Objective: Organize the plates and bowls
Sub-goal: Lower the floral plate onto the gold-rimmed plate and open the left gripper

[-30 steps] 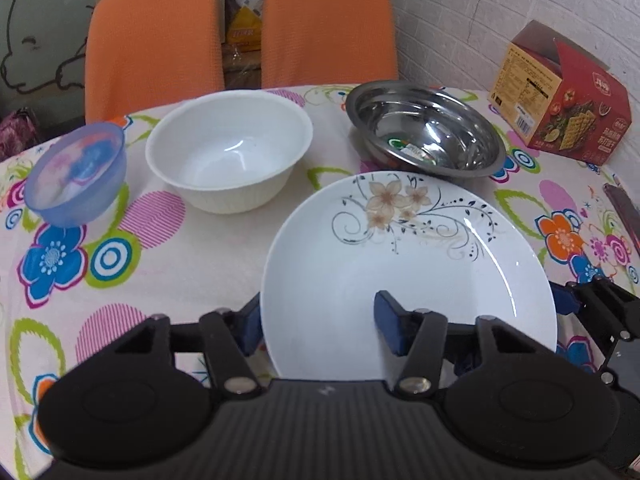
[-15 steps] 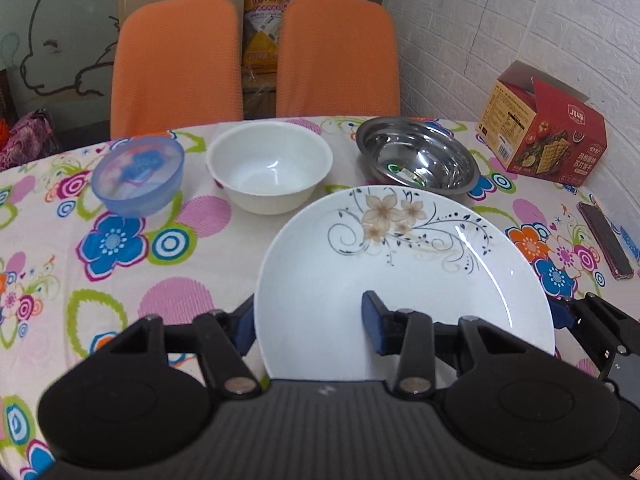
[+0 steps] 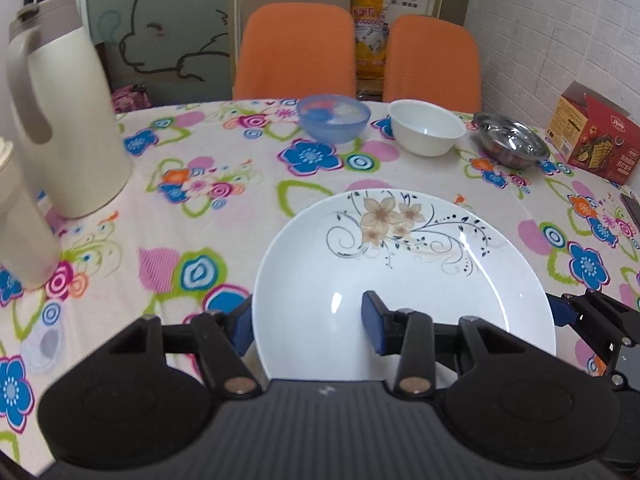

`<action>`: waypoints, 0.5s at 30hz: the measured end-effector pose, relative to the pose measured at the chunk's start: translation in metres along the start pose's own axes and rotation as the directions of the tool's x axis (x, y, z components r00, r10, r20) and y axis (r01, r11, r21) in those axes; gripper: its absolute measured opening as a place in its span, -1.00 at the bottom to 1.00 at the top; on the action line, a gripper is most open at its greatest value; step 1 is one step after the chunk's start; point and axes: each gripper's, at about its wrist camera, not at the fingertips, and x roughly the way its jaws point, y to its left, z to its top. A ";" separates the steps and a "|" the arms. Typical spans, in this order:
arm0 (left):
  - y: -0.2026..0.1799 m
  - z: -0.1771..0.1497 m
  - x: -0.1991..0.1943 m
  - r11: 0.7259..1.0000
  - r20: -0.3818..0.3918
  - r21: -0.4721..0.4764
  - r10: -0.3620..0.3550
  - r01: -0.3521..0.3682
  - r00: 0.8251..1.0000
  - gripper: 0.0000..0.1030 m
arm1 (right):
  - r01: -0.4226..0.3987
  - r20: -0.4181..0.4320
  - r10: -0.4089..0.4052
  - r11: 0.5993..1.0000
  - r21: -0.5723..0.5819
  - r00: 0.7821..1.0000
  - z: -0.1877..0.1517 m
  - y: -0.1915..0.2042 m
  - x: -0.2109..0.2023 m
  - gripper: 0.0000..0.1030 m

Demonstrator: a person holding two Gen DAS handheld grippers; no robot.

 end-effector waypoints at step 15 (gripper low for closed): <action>0.029 -0.035 0.002 0.996 0.010 -0.067 -0.051 0.052 0.999 0.23 | -0.012 -0.066 0.005 0.994 -0.109 0.998 -0.039 0.057 0.007 0.32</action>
